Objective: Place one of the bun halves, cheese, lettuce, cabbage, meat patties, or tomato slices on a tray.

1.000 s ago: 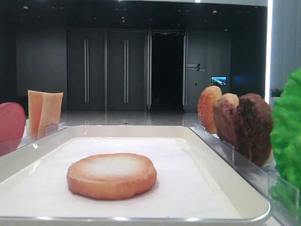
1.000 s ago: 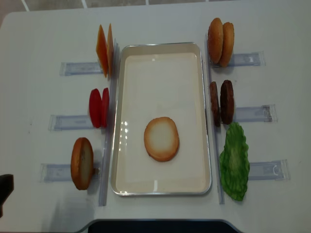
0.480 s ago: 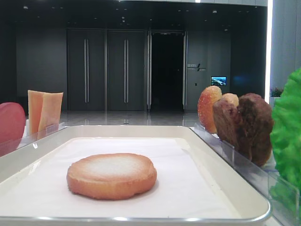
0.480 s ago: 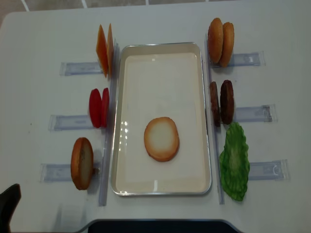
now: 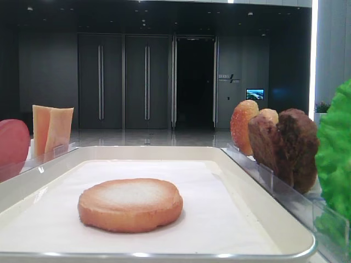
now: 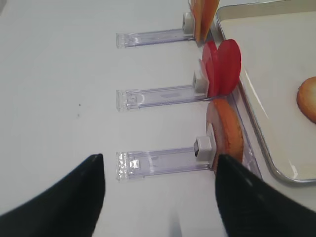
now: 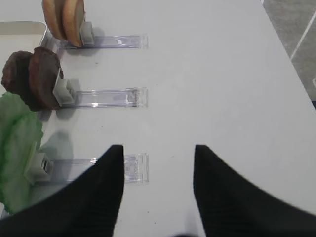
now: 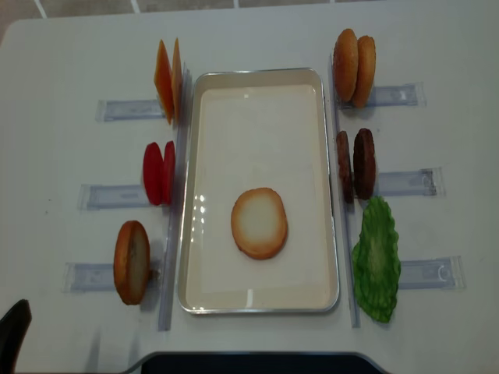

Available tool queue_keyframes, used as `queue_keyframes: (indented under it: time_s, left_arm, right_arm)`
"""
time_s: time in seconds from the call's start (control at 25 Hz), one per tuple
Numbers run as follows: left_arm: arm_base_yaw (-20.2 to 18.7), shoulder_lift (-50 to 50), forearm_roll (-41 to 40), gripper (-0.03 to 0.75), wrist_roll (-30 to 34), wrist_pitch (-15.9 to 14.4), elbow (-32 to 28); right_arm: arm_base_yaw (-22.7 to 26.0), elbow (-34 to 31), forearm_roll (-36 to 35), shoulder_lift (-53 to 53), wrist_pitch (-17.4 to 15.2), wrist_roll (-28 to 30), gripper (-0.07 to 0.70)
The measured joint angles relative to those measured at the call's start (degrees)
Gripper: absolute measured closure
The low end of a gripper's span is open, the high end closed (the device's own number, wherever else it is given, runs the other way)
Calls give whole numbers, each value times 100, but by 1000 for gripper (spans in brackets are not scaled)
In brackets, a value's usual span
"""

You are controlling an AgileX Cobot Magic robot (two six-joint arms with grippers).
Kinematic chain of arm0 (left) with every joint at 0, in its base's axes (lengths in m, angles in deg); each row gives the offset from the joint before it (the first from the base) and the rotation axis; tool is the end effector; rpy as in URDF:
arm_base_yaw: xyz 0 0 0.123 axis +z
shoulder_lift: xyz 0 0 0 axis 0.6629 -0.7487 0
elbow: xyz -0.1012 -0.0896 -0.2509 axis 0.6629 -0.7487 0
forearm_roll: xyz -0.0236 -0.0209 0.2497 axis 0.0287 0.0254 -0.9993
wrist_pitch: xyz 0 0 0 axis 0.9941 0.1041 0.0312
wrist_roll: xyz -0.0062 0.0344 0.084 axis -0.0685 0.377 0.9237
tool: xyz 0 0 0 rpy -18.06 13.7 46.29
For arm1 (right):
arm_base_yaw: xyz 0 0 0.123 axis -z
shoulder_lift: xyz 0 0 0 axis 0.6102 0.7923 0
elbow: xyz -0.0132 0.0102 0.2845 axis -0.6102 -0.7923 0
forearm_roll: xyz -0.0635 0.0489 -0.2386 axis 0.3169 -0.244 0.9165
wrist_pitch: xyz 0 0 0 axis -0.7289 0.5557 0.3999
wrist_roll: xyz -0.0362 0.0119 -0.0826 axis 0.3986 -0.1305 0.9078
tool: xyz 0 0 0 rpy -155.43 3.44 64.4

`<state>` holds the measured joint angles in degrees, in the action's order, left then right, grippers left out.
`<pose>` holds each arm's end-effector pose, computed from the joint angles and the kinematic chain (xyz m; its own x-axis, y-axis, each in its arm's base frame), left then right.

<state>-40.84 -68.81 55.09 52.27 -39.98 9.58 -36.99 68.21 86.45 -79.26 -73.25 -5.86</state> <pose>-0.0062 -0.0010 0.2666 -0.5097 0.0785 -0.8567 0.0396 0.9969 0.0678 -0.0091 0.0049 0.2705 -0.5177 -0.0306 -0.8550 -0.0527 0.9986 -0.0039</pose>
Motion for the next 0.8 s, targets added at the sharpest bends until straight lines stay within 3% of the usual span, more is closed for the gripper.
queue_keyframes:
  time_s: [0.8]
  left_arm:
    - [0,23,0,181,0,0,-6]
  right_arm:
    - [0,0,0,0,0,0,288]
